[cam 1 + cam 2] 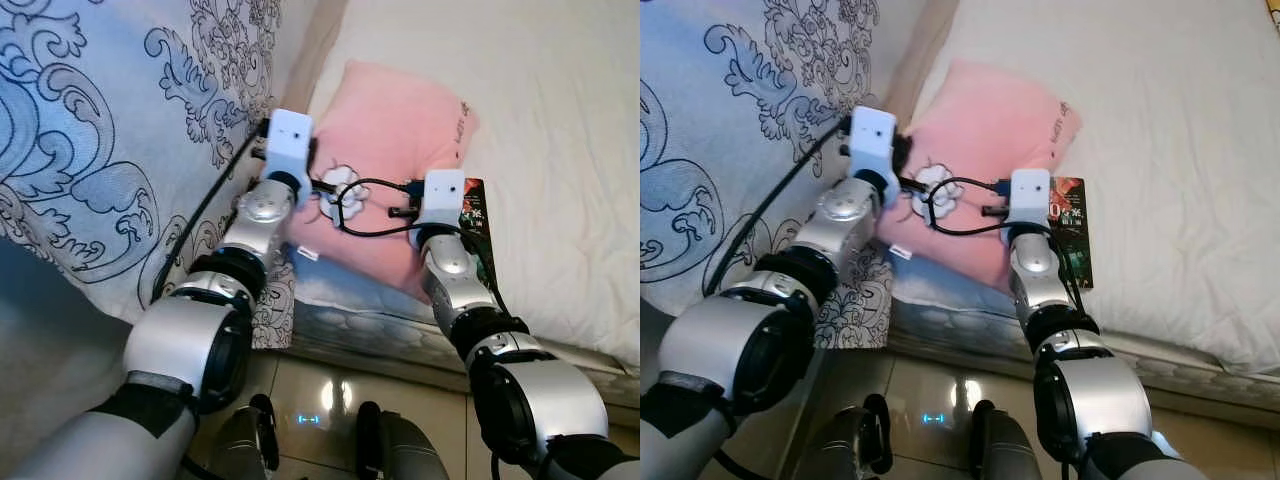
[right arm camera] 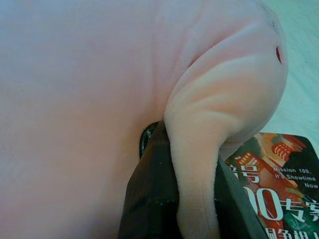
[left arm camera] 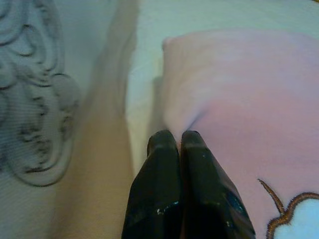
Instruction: Clean up the room
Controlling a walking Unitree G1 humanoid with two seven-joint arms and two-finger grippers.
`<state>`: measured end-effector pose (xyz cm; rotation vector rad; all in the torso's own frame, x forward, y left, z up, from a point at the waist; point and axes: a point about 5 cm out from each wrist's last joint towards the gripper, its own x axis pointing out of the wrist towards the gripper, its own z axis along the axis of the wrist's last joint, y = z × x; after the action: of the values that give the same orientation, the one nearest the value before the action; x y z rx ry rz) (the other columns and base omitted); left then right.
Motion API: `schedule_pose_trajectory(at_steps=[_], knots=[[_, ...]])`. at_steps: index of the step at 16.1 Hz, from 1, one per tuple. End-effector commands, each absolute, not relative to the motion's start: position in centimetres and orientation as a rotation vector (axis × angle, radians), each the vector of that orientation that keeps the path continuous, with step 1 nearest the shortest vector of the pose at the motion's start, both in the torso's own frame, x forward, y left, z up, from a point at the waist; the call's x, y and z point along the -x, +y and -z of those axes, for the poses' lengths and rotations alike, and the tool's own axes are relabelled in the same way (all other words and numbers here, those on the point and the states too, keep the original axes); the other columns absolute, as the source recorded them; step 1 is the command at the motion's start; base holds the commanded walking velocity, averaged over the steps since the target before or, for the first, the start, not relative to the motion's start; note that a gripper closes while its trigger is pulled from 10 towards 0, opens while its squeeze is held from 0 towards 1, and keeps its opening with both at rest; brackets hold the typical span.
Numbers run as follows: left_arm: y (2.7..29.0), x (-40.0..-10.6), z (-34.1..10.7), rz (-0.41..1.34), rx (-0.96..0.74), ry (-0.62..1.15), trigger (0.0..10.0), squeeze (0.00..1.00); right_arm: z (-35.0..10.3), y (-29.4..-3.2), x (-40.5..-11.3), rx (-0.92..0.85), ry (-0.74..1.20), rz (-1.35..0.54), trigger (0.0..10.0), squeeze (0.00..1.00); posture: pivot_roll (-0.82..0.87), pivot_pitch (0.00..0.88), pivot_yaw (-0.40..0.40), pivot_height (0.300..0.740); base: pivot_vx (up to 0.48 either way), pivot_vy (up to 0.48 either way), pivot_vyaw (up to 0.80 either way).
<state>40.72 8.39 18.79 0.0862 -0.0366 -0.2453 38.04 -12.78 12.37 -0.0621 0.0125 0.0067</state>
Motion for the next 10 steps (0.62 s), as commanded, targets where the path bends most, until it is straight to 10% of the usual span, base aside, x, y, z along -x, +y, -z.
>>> schedule_pose_trajectory(at_steps=[1,10], knots=[[9.6,-40.8,-19.1,0.176,-0.068,-0.071,10.0,0.0,-11.4,-12.8,-37.8,0.084,0.063,-0.02,10.0,0.0,0.01,0.276,-0.017,0.74,0.0,0.0,0.0],[14.0,-40.8,-20.2,-0.1,-0.118,-0.196,10.0,0.0,-15.2,-11.6,-39.1,0.165,-0.087,-0.085,10.0,0.0,0.04,0.26,-0.04,0.74,0.0,0.0,0.0]])
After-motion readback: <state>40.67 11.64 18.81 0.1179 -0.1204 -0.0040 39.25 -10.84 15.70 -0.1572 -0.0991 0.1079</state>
